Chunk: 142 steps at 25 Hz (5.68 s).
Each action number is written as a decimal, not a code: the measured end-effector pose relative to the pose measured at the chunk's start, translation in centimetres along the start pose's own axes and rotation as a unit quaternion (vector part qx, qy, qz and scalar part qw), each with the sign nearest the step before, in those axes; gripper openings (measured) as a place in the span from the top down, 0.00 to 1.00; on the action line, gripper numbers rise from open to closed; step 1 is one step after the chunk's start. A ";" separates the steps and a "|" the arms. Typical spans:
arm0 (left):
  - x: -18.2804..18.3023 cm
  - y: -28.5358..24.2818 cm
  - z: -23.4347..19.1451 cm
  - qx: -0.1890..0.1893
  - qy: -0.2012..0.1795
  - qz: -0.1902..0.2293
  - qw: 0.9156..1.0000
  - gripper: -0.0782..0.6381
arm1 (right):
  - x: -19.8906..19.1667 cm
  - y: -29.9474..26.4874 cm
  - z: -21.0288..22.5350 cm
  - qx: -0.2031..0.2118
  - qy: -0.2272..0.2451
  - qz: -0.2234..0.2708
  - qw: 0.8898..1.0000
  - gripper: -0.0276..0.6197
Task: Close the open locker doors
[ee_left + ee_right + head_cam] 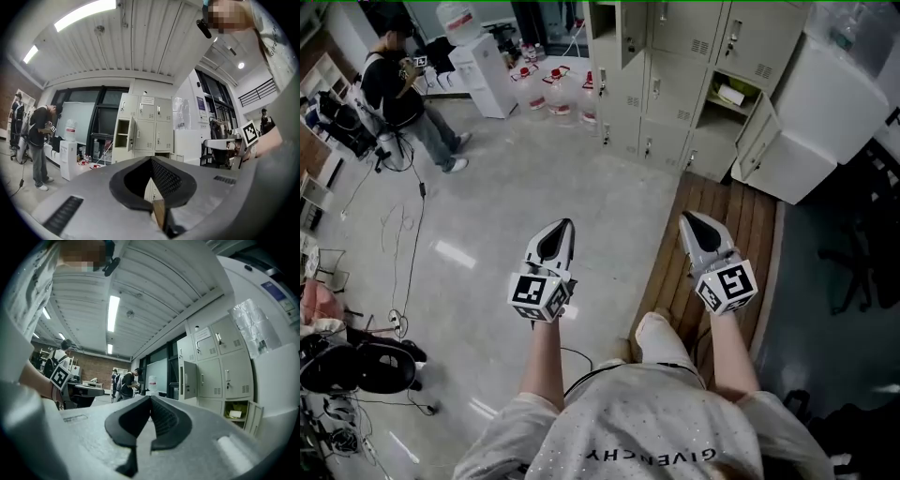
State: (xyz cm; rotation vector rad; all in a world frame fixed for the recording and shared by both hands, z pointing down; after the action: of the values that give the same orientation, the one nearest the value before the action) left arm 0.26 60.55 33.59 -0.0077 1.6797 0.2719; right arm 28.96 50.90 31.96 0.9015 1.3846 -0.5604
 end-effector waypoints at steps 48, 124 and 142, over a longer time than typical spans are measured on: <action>-15.4 -49.8 9.2 -0.185 0.044 -0.045 0.981 0.90 | -10.9 -4.9 42.2 -0.158 -0.010 -0.057 0.986 0.92; -32.4 -71.4 3.3 -0.163 0.106 -0.138 0.971 0.90 | -28.7 -21.2 61.8 -0.144 -0.075 -0.156 0.974 0.82; -33.1 -76.3 -0.5 -0.128 0.113 -0.128 0.977 0.90 | -31.3 -30.7 66.7 -0.099 -0.098 -0.148 0.979 0.85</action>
State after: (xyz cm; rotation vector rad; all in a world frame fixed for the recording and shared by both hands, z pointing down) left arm 16.55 -18.71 52.80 -0.4602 1.8358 0.2986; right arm 39.28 -25.50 52.58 0.4685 1.3748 -0.7038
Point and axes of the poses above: the fingertips, and each gripper's own axes: y backward along the fingers, z to its right, x out of its top, the point moved 8 cm from there along y, backward along the fingers, and after that the axes turned 10 degrees about z, right-handed, at the moved point
